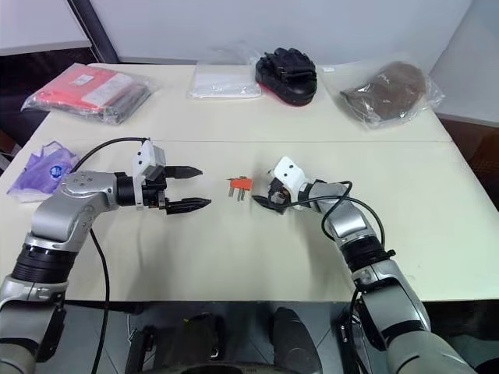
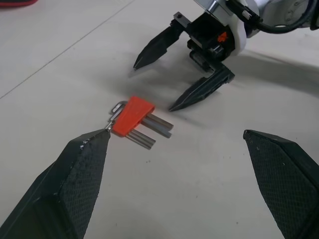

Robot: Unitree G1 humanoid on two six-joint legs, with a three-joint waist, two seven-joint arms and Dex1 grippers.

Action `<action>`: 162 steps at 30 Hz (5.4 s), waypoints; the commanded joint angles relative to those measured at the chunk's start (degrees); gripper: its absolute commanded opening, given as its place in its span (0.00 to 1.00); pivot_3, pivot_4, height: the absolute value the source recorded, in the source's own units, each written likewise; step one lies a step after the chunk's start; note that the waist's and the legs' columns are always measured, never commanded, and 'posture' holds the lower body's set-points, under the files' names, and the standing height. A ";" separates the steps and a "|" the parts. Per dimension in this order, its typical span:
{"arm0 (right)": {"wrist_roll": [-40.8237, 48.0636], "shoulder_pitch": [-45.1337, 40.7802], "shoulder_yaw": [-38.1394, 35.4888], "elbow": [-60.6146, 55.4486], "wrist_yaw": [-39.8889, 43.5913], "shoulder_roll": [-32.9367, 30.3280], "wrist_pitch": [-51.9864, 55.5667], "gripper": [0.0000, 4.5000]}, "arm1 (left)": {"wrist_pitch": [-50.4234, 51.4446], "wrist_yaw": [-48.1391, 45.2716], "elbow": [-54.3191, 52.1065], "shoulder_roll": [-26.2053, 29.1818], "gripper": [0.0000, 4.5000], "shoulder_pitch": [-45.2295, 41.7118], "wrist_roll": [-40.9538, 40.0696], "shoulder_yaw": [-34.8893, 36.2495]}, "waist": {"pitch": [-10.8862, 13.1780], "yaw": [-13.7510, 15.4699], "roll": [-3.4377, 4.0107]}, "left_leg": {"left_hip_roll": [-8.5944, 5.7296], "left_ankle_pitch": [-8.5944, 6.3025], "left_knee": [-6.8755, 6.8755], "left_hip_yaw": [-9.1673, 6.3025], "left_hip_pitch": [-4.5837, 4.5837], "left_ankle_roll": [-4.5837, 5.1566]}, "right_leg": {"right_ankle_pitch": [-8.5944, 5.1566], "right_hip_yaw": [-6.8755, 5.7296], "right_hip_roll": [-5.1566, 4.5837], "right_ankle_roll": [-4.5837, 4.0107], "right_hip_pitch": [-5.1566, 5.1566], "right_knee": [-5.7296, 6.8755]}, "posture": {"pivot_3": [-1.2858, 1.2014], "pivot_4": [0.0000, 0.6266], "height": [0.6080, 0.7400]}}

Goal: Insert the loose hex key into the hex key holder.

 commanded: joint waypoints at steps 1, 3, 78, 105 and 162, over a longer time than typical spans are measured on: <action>-1.03 -1.54 0.24 2.17 0.08 2.18 -1.18 1.00 | 0.00 0.54 -2.41 0.79 1.00 0.34 -1.03 2.03 | 0.00 -0.19 0.00 | 0.00 0.00 0.00 0.00 0.00 0.00 | 0.00 0.00 0.00 0.00 -0.01 0.02 | 0.52 0.24 1.00; -1.27 -2.06 0.20 3.32 0.29 3.24 -1.51 1.00 | 0.28 0.78 -2.89 0.85 1.00 0.65 -1.12 2.27 | 0.00 -0.45 0.00 | 0.00 0.00 0.00 0.00 0.02 0.00 | 0.00 0.00 0.00 0.00 -0.02 0.08 | 0.52 0.24 1.00; -19.00 3.88 -0.97 -13.33 -13.75 -2.29 -20.48 0.22 | 0.78 2.21 1.67 -4.59 1.00 -5.69 -3.32 1.54 | 0.01 -0.35 0.00 | -0.06 0.01 0.00 0.02 -0.13 -0.02 | -0.01 0.08 -0.06 0.00 -0.39 0.45 | 0.52 0.24 1.00; -34.47 4.67 -4.06 -35.47 -21.67 -17.10 -40.89 0.22 | 8.43 -4.53 10.89 -13.42 1.00 -19.36 -12.93 3.29 | 0.03 0.31 -0.04 | -0.07 0.03 0.04 0.10 -0.12 -0.05 | -0.02 0.11 -0.01 -0.01 -0.37 0.44 | 0.52 0.24 1.00; 4.64 22.10 -13.88 -34.66 3.45 -21.92 24.88 1.00 | 1.18 0.68 2.88 -13.64 0.00 -11.98 -7.56 1.57 | 0.04 0.27 -0.04 | -0.06 0.03 0.10 0.06 -0.06 -0.04 | -0.02 0.12 0.06 -0.01 -0.23 0.41 | 0.52 0.24 1.00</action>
